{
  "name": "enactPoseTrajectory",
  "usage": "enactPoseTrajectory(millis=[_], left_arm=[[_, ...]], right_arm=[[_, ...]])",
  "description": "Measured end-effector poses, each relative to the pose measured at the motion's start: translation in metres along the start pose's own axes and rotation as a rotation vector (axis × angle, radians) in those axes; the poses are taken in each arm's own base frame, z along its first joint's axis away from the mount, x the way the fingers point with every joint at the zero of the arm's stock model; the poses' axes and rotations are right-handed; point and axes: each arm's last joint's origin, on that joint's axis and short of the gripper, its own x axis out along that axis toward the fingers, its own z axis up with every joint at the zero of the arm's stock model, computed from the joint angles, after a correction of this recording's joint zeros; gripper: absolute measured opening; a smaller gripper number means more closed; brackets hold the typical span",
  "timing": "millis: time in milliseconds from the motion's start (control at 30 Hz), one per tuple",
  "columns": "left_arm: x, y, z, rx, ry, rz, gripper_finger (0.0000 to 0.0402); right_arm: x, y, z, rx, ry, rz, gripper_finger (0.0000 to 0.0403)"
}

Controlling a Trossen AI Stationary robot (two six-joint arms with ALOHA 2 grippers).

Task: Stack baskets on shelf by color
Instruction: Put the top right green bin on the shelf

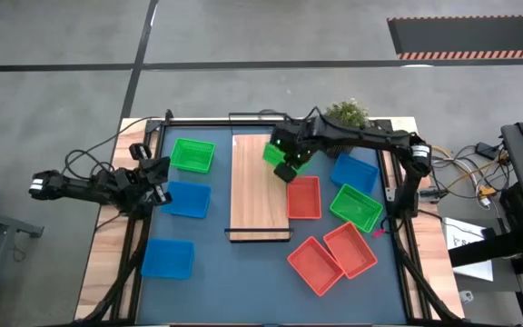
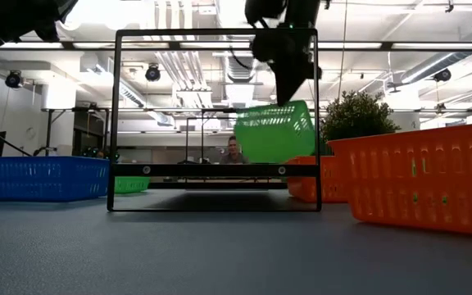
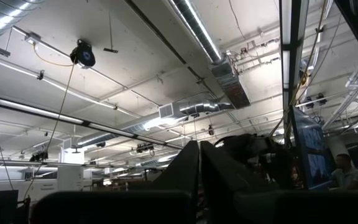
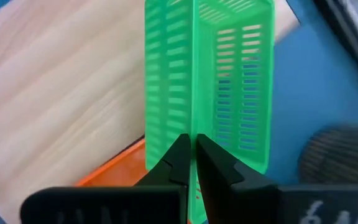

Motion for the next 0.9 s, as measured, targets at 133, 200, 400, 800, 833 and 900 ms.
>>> enactPoseTrajectory(millis=[133,200,400,800,833,900], left_arm=[[0.0,0.0,0.0,0.0,0.001,-0.001,0.0],[0.0,0.0,0.0,0.0,0.001,-0.001,0.0],[0.0,0.0,0.0,0.0,0.002,-0.001,0.0],[0.0,0.0,0.0,0.0,0.003,-0.002,0.0],[0.0,0.0,0.0,0.0,0.002,-0.001,0.0],[0.0,0.0,0.0,0.0,0.003,-0.002,0.0]], right_arm=[[-0.001,0.027,-0.003,-0.219,-0.083,-0.074,0.0011],[-0.001,0.038,-0.003,-0.286,-0.128,-0.112,0.0011],[0.004,0.057,0.002,-0.424,-0.223,-0.149,0.0011],[0.025,0.055,0.017,-0.546,-0.247,-0.225,0.0011],[0.027,0.055,0.018,-0.558,-0.249,-0.227,0.0011],[0.032,0.054,0.02,-0.562,-0.254,-0.231,0.0011]])
